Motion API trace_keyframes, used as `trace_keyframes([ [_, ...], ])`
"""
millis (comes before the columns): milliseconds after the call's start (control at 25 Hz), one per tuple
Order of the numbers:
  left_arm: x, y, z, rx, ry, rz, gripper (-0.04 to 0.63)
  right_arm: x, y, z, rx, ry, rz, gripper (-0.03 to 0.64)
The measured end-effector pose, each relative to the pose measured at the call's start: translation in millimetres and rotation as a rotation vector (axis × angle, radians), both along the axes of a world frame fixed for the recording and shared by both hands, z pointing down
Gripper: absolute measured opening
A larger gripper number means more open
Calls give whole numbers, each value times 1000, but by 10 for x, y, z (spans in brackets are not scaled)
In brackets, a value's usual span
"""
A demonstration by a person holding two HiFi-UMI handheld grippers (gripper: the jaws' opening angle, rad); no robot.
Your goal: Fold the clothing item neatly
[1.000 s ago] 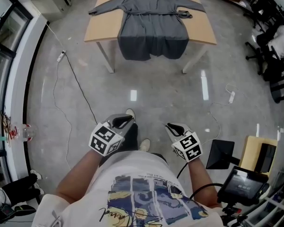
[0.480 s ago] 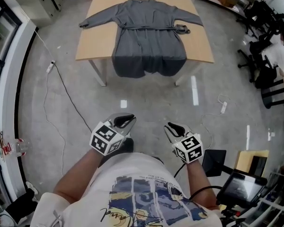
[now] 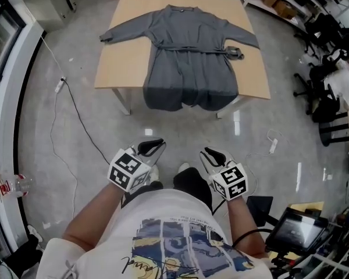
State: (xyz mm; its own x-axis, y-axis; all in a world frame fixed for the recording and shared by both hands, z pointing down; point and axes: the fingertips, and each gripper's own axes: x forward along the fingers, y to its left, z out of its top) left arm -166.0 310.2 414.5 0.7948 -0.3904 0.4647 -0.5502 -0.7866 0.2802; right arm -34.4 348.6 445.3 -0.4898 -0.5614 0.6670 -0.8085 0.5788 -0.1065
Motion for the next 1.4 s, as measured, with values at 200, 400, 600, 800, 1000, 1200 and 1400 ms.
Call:
trace_keyframes([
  [200, 109, -593, 75, -8, -3, -64, 34, 165, -632, 132, -22, -7, -55, 66],
  [400, 231, -1109, 87, -16, -18, -143, 35, 320, -1294, 133, -10, -7, -141, 66],
  [600, 413, -1672, 34, -13, -21, -258, 41, 533, -1950, 116, 1, -5, -253, 66],
  [800, 467, -2122, -6, -3, -35, -379, 57, 689, -2440, 114, 1, -22, -365, 66],
  [1000, 256, -2559, -9, -9, -45, -491, 66, 770, -2791, 219, -18, -23, -406, 66],
  [1200, -241, -2974, 46, -26, -68, -582, 81, 580, -3031, 250, -36, -29, -430, 66],
  [1400, -789, -3523, 174, -45, -80, -647, 109, 361, -3331, 225, -36, -14, -416, 66],
])
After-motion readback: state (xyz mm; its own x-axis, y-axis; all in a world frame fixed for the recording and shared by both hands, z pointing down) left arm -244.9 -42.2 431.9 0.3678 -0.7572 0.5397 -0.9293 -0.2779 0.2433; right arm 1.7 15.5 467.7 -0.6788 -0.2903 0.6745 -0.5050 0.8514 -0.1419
